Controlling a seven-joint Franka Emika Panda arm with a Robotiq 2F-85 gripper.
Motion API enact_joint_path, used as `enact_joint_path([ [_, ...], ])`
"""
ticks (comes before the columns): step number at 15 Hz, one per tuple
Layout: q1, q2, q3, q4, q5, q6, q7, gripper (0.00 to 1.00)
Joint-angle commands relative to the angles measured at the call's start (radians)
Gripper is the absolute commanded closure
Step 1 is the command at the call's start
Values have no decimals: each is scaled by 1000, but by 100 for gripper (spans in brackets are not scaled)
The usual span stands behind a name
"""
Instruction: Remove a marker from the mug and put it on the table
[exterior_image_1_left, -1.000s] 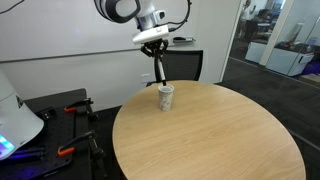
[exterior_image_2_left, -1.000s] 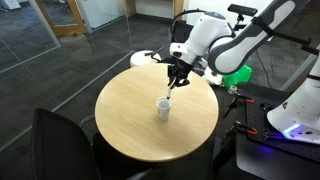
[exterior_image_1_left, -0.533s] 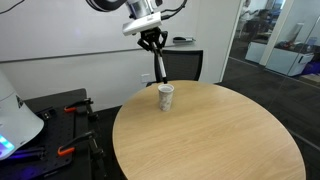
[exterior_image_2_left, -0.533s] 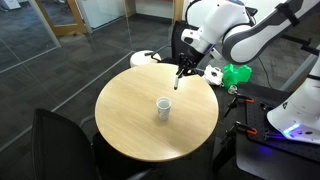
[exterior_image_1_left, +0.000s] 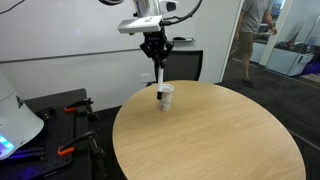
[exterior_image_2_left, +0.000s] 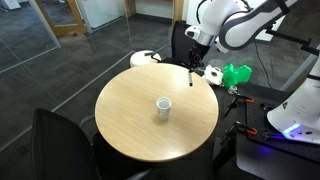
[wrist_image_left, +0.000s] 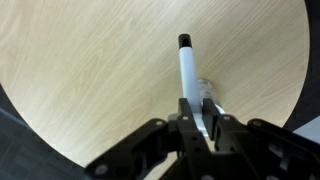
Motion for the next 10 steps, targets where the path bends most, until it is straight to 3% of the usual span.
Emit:
enact_joint_path([
  [1,22,3,-38,12,-5,-32,12,95],
  [2,21,5,-45,18,-4,-40,11,82],
  [6,27,8,-45,16,-4,-40,9,82],
  [7,28,8,-45,16,-4,-40,9,95],
  [10,6,87,-53,65,-63,-48,155,95],
])
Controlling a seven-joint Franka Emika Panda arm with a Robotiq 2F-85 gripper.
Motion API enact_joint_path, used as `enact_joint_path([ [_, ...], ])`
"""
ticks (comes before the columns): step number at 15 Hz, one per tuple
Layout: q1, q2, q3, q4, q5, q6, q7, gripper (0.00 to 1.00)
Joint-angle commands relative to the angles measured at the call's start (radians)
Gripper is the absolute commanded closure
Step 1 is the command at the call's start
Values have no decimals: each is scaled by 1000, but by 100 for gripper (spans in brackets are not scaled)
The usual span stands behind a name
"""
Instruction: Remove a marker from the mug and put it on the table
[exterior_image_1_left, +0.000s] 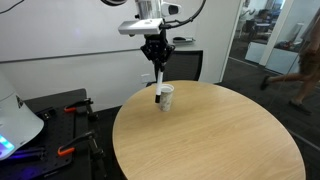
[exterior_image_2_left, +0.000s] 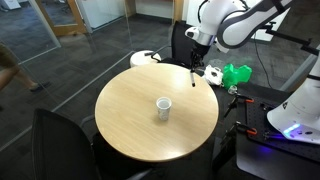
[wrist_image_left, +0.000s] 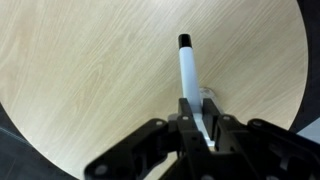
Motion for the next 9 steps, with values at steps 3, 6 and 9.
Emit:
enact_joint_path([
  [3,-14,144,-39,111,-114,-31,242,95],
  [6,-13,227,-48,190,-124,-60,308,95],
  [9,-18,314,-42,275,-99,-100,316,95],
])
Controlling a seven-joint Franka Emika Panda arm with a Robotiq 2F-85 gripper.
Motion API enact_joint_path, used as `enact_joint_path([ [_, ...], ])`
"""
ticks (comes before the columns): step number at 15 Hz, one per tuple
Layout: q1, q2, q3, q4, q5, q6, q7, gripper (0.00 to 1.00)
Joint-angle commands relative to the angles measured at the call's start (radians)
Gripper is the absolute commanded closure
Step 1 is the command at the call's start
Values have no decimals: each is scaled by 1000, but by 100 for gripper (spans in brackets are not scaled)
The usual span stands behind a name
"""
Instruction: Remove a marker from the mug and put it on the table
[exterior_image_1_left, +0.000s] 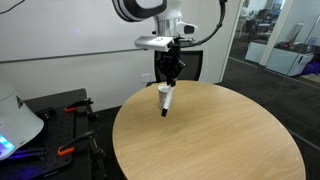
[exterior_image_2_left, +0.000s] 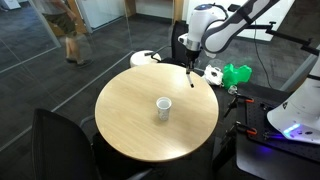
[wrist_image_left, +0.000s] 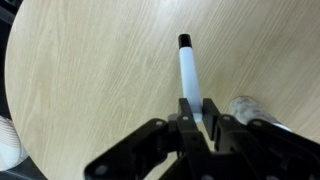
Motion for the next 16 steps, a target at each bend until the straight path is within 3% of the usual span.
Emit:
enact_joint_path([
  [1,-6,116,5,133,1,-79,45,95],
  [16,-12,486,25,410,6,-130,88,95],
])
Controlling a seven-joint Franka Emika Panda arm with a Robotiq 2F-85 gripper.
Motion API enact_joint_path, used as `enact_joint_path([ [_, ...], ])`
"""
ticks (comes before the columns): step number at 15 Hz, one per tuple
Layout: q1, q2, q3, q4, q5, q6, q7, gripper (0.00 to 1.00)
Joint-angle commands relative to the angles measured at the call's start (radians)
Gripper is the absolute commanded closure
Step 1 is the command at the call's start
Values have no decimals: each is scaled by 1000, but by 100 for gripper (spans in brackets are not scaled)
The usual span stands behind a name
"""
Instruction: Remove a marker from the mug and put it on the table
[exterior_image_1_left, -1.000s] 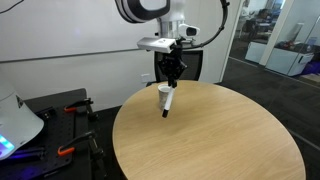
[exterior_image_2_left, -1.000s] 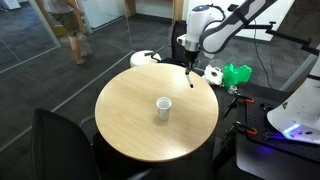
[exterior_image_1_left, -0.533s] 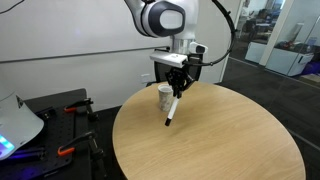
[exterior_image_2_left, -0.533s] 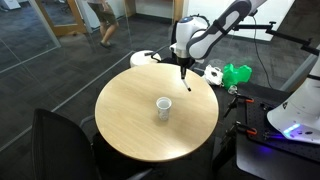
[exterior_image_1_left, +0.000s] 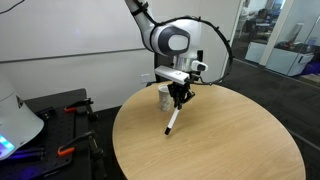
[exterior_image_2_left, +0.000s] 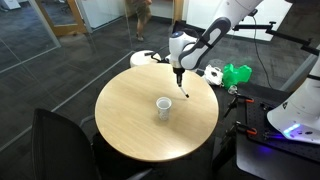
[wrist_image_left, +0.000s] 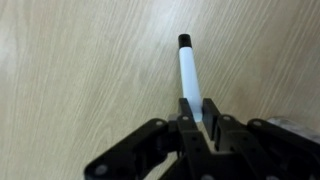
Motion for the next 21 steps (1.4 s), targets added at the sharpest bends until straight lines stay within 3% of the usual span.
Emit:
enact_joint_path([
  [1,-13,66,15,79,5,-45,33,95],
  [9,-37,174,37,157,27,-68,23,95],
  [10,-39,182,41,165,29,-75,22,57],
  [12,-44,193,46,177,33,-76,23,51],
  [18,-33,116,34,125,29,-27,49,5],
  [19,-29,74,27,92,26,-15,60,1],
  [21,-30,-8,23,28,29,11,80,0],
])
